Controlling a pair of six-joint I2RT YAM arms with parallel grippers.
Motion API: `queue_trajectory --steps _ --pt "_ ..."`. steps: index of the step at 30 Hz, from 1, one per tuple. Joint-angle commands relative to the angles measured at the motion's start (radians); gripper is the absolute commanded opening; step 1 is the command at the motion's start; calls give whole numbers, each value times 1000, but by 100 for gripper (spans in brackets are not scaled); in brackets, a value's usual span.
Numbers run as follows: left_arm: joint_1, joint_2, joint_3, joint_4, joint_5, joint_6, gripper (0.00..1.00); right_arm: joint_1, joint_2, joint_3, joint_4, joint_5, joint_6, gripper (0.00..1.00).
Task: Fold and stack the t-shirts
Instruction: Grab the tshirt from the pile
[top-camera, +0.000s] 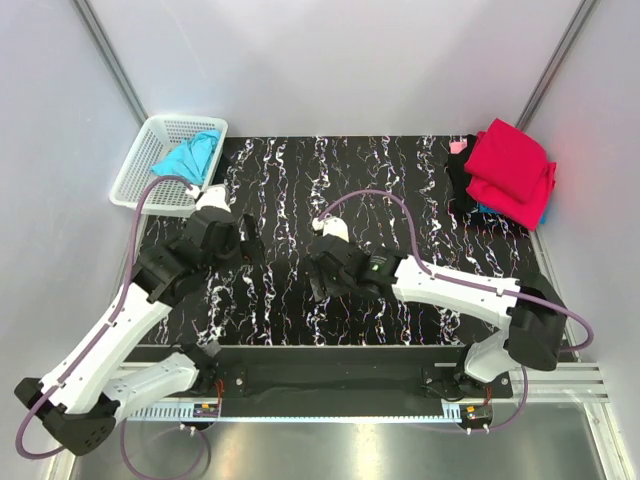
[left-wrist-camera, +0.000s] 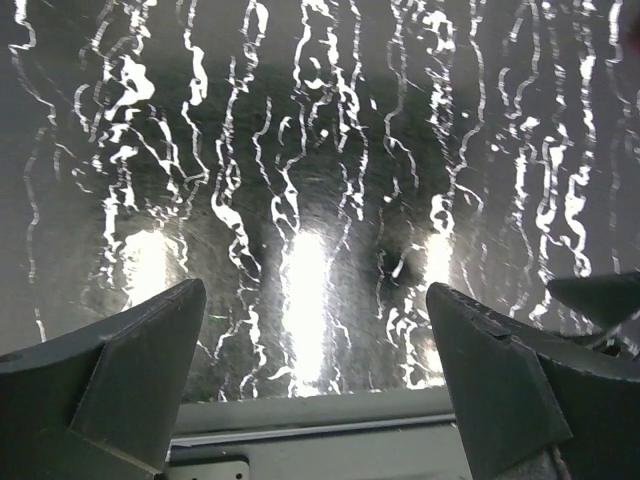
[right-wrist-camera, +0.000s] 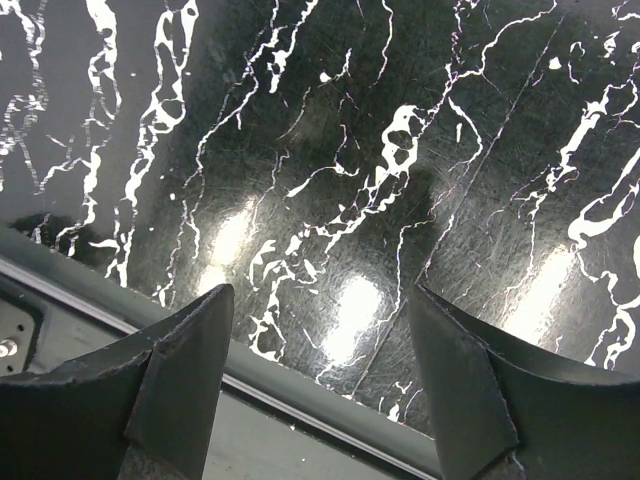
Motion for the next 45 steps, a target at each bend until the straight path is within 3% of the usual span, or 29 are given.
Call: queue_trajectory --steps 1,4,6,11,21,23,24,30,31,35,40,45 --pt "-4 20 62 35 -77 23 99 15 18 45 7 51 -14 77" --pt "7 62 85 53 -79 13 99 15 25 48 5 55 -28 78" --pt "71 86 106 70 -21 17 99 13 25 51 5 46 -38 78" --pt "349 178 149 131 191 69 99 15 12 66 5 46 -60 79" --pt "657 508 457 130 354 133 99 13 72 101 4 71 -87 82" --pt "716 572 508 128 378 104 95 9 78 105 4 77 -95 83" --pt "730 630 539 130 386 95 89 6 84 111 2 74 -97 84" --pt "774 853 672 131 455 30 75 -92 98 103 25 -84 -71 85" --pt "780 922 721 131 478 6 69 -103 97 95 34 -107 -75 85" --pt "800 1109 877 133 538 -43 60 -123 80 59 68 -145 -93 85" --pt "817 1277 1065 133 503 -103 56 -157 110 36 88 -175 -117 85" --pt "831 1367 1102 177 440 -134 54 -185 163 28 117 -222 -132 85"
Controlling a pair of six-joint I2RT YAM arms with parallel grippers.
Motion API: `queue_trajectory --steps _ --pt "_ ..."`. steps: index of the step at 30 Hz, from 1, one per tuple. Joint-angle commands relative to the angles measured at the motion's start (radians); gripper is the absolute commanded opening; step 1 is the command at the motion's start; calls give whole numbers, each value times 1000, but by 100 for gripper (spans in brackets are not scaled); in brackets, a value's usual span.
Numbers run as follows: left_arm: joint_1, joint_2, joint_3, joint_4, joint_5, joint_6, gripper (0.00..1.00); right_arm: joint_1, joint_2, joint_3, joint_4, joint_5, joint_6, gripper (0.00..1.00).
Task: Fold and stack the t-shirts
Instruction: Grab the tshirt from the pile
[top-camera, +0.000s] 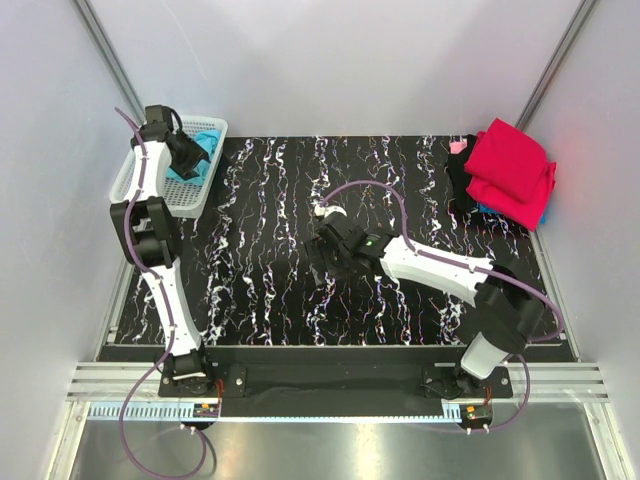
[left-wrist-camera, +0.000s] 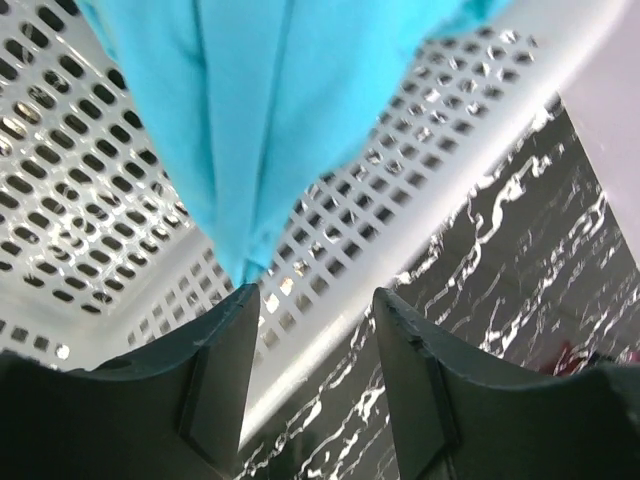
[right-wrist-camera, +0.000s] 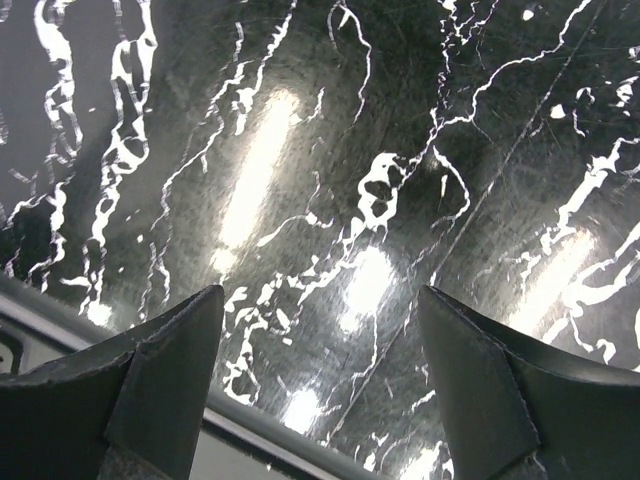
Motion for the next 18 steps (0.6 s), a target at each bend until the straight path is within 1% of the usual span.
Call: queue_trajectory --steps 1,5,8,9,18 --pt "12 11 47 61 -41 -40 54 -26 41 -6 53 -51 -27 85" --pt "11 21 21 104 -116 -51 51 -46 90 6 64 -75 -34 85" --pt "11 33 4 125 -136 -43 49 -59 117 15 72 -86 -32 85" --pt "11 36 -4 133 -165 -40 49 -62 123 20 72 -88 -30 85" --pt "9 97 -50 155 -211 -53 49 -80 135 32 78 -88 -21 84"
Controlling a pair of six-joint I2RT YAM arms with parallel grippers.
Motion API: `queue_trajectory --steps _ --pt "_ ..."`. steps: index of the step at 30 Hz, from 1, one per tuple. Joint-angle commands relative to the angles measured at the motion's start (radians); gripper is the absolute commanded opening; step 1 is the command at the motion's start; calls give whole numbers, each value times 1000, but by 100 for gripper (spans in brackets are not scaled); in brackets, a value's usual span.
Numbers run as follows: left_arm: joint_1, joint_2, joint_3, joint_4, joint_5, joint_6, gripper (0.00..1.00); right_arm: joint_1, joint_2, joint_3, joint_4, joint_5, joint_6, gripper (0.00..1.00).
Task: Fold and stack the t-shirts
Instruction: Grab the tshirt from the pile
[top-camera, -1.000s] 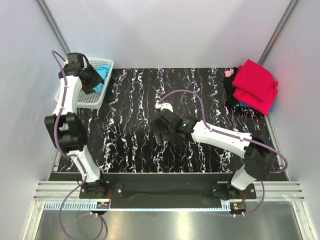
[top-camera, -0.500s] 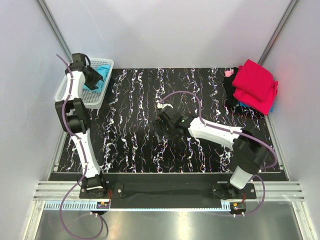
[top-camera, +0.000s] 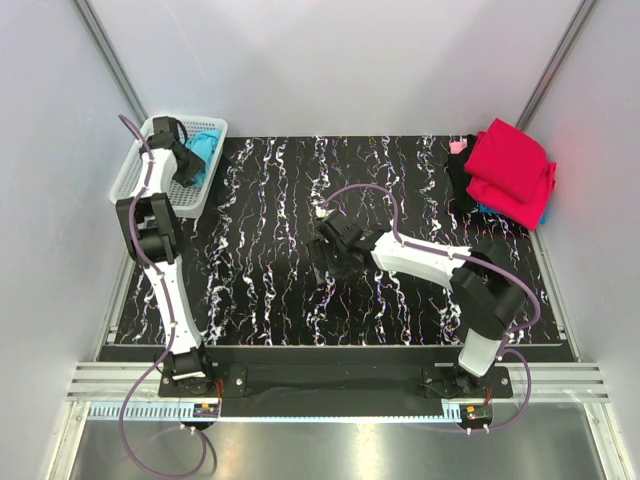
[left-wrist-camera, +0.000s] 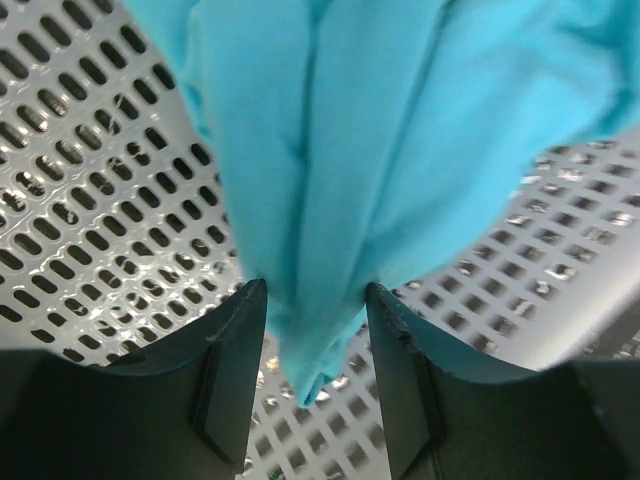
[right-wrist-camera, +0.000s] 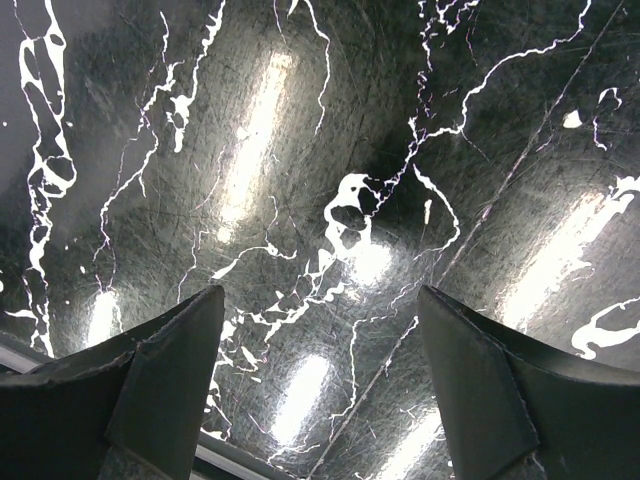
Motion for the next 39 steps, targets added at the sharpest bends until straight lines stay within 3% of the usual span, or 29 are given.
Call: queue_trajectory --steps 1,2,4,5,6,7,15,27,35,39 --pt "0 20 -17 37 -55 -17 49 -13 5 35 34 -14 -1 85" --pt "2 28 -19 37 -54 -19 48 -17 5 35 31 -16 -2 84" --pt "2 34 -22 36 -45 -17 36 -21 11 41 32 -16 1 84" --pt "0 37 -22 37 -34 -16 28 -19 13 43 32 -17 2 85" --pt "0 37 -19 39 -29 -13 9 -21 16 44 32 -19 7 85" --pt "0 35 -16 38 -26 -5 1 -21 16 46 32 -25 9 84" --pt "-1 -20 26 48 -23 55 0 -21 7 41 31 -33 19 84" --pt "-94 -317 52 125 33 103 0 -22 -45 30 25 -10 55 83" --pt "-245 -511 76 101 211 164 0 -27 -241 -8 -85 262 211 83" --pt "-445 -641 30 45 208 323 0 -33 -405 -32 -188 463 334 83"
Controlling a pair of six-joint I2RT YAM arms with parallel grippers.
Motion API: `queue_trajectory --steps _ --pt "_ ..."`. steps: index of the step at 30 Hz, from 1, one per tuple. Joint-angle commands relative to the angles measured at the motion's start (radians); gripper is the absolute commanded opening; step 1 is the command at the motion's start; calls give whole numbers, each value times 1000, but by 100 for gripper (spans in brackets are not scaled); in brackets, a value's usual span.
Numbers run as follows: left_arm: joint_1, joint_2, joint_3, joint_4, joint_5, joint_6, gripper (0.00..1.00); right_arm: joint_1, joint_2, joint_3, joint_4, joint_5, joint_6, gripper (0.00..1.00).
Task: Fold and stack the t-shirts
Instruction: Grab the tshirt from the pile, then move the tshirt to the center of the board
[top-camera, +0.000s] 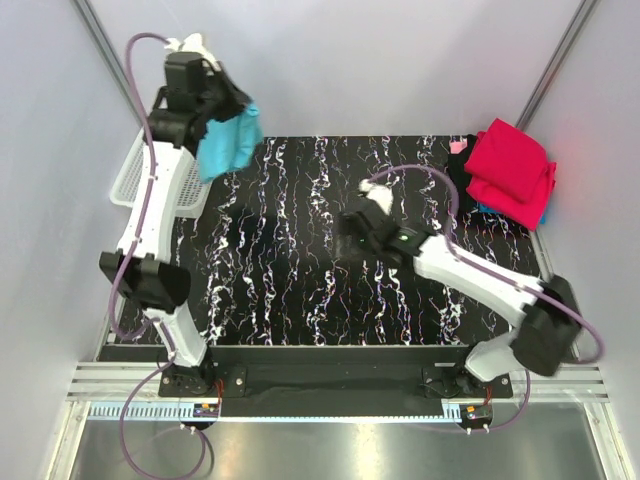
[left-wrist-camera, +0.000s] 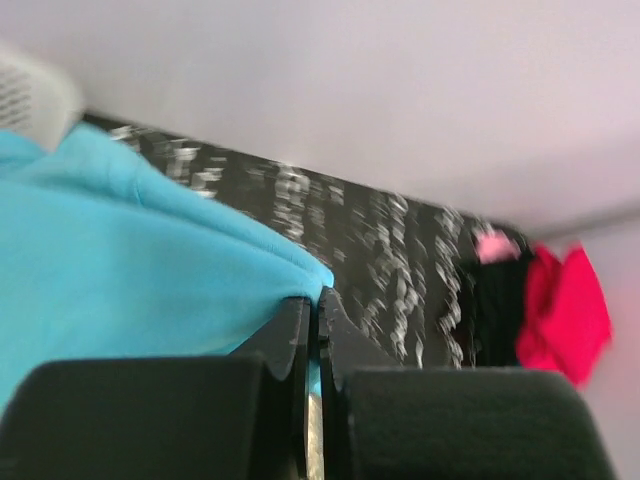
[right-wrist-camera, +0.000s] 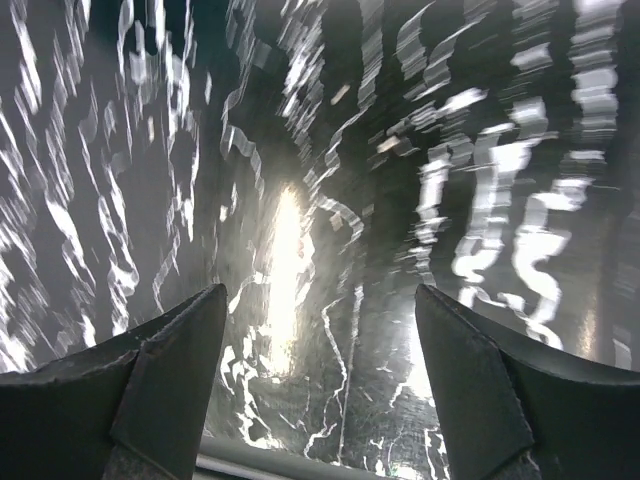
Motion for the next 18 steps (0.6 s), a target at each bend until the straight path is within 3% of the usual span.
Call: queue_trajectory --steps 1,6,9,10,11,12,13,14,18 --pt "-178 -171 -14 -18 60 174 0 -8 -177 -37 -103 278 157 82" --pt "-360 -323 -165 -36 59 248 0 -8 -418 -89 -102 352 177 82" --pt "-376 -440 -289 -45 -212 170 0 -10 -443 -83 -120 323 155 82" --pt "-376 -474 -376 -56 -486 127 0 -8 -441 -83 -132 299 152 82" --pt "-376 -536 -415 -64 -600 89 57 -10 -431 -81 -135 291 152 82" --pt "-374 -555 -449 -64 -674 68 92 -10 -426 -83 -145 279 155 82" --pt "-373 -567 -474 -78 -758 65 99 -10 -420 -80 -145 253 143 82" --pt "-373 -574 -504 -88 -779 59 99 -10 -406 -80 -146 243 140 82" --pt "-373 -546 -546 -128 -759 50 99 -10 -377 -68 -146 236 113 82"
